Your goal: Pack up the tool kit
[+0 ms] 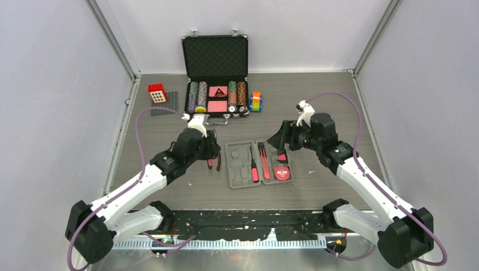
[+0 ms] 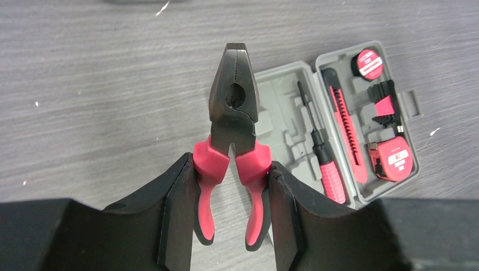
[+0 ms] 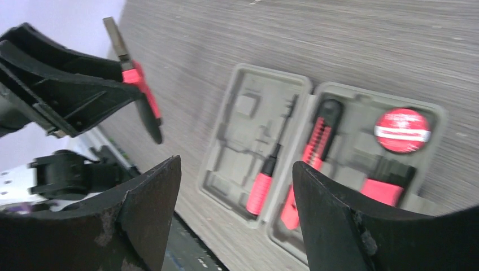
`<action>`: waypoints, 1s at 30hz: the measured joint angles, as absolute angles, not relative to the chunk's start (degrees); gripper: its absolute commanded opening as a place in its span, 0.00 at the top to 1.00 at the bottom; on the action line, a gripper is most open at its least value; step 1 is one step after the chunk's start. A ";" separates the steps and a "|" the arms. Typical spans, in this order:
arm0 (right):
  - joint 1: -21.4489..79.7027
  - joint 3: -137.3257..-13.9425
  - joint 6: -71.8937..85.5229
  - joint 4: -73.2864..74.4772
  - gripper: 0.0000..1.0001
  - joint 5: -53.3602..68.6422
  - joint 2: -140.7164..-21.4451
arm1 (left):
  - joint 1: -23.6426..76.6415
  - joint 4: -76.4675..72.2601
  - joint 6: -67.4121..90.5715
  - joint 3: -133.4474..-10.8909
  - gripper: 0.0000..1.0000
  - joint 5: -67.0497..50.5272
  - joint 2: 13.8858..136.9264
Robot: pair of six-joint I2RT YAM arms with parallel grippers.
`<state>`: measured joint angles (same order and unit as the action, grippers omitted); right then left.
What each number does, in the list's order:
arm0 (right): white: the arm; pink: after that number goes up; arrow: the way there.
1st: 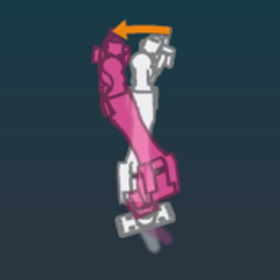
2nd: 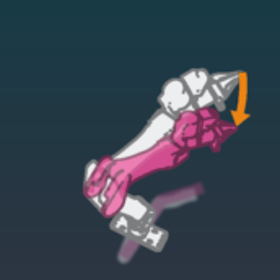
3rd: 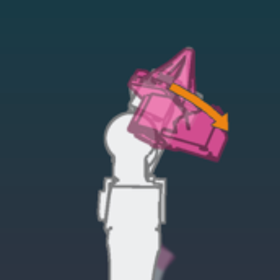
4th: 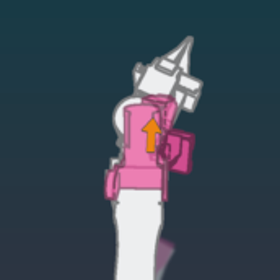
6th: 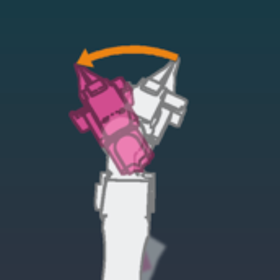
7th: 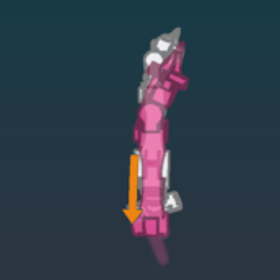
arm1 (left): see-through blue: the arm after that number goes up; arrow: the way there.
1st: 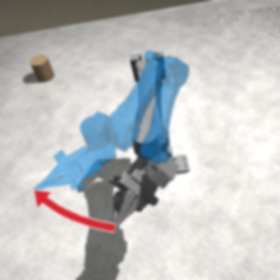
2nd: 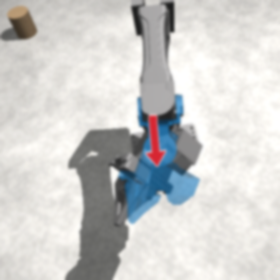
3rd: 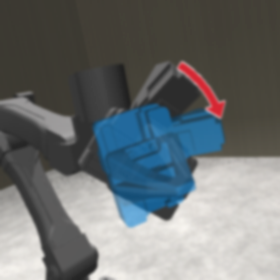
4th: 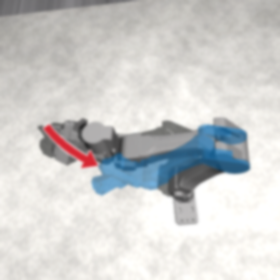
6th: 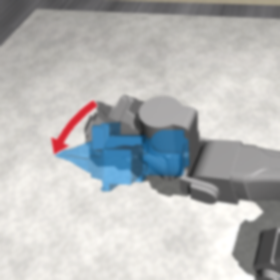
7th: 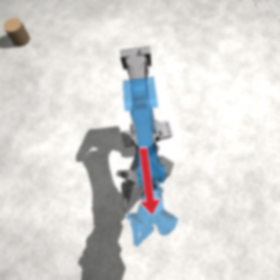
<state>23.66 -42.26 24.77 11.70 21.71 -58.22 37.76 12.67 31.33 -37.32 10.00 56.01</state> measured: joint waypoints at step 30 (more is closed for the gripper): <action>52.73 -43.42 1.87 -25.12 0.28 8.25 -75.07 | 37.78 -3.42 44.18 -35.48 1.00 7.40 48.86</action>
